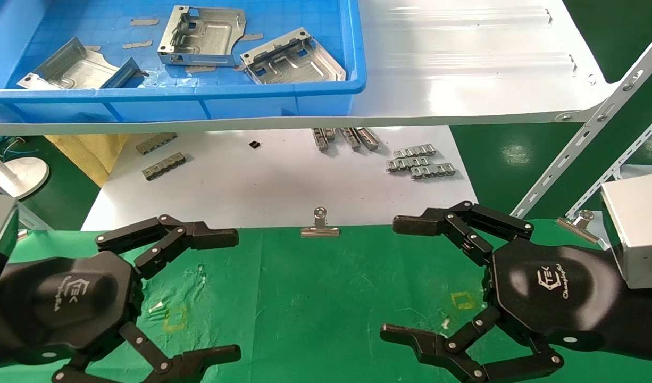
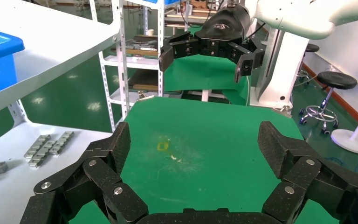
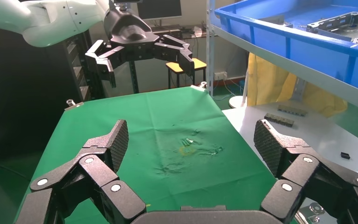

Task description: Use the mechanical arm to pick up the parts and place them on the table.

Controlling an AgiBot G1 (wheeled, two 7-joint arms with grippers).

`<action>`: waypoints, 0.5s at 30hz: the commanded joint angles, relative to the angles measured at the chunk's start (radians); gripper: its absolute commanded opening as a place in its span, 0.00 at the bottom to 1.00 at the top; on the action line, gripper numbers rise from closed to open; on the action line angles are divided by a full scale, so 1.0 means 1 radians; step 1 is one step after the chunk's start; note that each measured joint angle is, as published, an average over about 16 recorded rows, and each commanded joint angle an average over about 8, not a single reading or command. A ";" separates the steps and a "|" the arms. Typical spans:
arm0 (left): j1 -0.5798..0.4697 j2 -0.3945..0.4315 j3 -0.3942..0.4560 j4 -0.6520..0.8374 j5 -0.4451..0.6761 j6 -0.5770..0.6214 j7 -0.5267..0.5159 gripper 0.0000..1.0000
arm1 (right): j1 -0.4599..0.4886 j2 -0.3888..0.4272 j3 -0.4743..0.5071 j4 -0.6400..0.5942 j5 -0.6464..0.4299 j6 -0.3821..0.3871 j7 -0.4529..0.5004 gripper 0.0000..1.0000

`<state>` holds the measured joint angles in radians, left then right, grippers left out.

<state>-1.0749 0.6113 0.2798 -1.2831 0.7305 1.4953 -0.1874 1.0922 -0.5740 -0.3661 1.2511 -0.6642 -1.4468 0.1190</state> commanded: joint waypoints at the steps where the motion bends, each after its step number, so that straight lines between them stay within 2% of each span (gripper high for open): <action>1: 0.000 0.000 0.000 0.000 0.000 0.000 0.000 1.00 | 0.000 0.000 0.000 0.000 0.000 0.000 0.000 0.00; 15: 0.000 0.000 0.000 0.000 0.000 0.000 0.000 1.00 | 0.000 0.000 0.000 0.000 0.000 0.000 0.000 0.00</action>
<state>-1.0749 0.6113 0.2798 -1.2831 0.7305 1.4953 -0.1874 1.0922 -0.5740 -0.3661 1.2511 -0.6642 -1.4468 0.1190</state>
